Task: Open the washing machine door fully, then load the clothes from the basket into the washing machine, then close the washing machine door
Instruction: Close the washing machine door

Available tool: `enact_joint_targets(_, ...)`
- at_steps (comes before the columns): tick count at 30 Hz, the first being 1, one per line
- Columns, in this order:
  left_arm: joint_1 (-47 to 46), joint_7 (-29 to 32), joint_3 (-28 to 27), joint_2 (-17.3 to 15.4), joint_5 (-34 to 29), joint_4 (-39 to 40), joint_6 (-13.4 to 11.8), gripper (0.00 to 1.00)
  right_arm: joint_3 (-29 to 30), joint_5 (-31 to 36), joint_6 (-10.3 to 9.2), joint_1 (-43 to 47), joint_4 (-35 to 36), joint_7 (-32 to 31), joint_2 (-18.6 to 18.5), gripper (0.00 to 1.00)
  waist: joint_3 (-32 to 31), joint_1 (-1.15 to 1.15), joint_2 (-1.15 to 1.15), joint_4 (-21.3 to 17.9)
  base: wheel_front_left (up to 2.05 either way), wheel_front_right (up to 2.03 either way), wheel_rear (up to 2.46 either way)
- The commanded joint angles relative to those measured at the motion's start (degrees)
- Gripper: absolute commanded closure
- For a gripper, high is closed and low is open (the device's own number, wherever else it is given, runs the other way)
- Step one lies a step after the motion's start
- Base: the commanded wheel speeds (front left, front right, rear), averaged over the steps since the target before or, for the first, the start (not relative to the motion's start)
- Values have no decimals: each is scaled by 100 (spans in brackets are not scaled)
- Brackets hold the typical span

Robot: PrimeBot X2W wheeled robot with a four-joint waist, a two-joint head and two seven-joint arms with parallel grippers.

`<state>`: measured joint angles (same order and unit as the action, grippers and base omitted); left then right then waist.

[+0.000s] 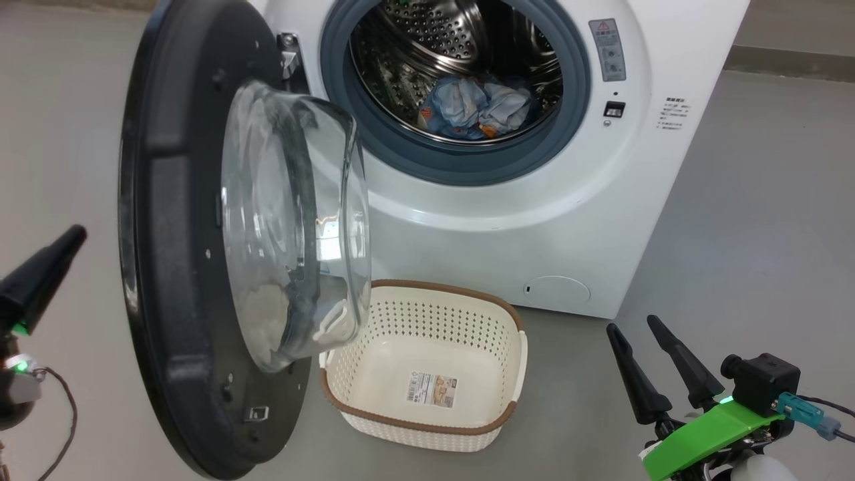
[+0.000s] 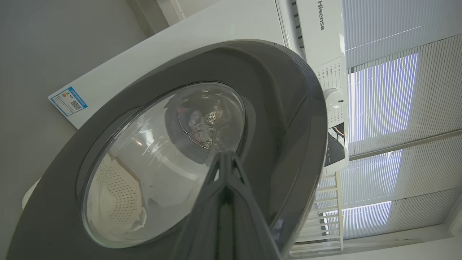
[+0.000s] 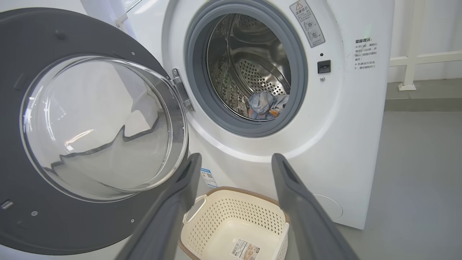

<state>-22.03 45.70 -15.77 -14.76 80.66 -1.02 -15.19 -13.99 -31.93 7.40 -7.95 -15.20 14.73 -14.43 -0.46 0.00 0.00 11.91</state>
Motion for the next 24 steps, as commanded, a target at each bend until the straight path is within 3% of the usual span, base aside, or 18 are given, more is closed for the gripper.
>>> enact_joint_targets(1,-209,91,-141,-262,39,207,-44,100,-82,19,9,-26,132,27,-38,0,-13,0,0,-34,0,0,0)
enact_joint_targets(13,-172,437,99,-308,74,355,-170,100,-115,12,9,-51,132,27,-28,0,-15,0,0,-354,0,0,0)
enact_joint_targets(24,-171,620,430,-130,96,784,-252,100,-169,3,9,-57,105,27,-59,0,-28,0,0,-696,0,0,0)
